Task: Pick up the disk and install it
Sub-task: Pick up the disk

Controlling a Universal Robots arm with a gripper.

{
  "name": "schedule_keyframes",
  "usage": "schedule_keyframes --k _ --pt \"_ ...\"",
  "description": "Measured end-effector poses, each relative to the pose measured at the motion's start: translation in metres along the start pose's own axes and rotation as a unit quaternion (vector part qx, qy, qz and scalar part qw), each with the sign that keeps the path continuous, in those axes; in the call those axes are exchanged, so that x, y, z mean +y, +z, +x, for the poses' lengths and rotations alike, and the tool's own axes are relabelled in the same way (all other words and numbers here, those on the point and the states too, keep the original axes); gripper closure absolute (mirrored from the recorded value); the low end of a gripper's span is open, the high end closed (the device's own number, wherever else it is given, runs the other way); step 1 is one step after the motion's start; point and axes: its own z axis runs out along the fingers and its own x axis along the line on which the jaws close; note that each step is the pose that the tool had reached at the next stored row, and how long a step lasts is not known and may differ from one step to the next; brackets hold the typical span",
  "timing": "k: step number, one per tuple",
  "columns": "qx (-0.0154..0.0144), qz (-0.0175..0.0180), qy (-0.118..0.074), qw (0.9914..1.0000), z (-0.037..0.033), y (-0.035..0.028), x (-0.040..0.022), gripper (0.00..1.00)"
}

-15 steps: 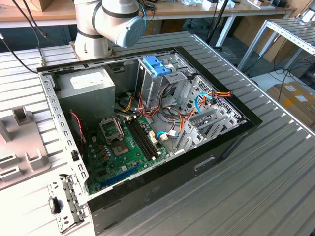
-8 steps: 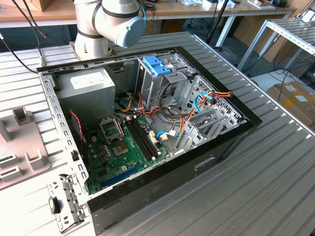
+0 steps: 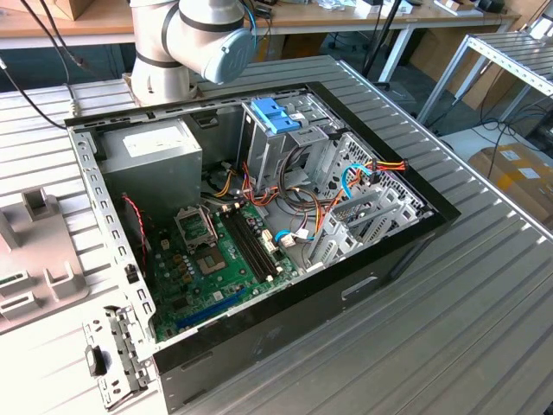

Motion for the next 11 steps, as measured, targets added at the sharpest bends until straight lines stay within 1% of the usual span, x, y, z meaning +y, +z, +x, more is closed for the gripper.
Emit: schedule_keyframes --k 1,7,11 --pt "-0.0002 -0.0002 -0.007 0.99997 0.0000 0.0000 0.0000 0.89" --pt "-0.0009 -0.0009 -0.029 0.99958 0.0000 0.0000 0.0000 0.89" --pt "-0.0016 -0.0015 -0.050 0.99876 0.0000 0.0000 0.0000 0.89"
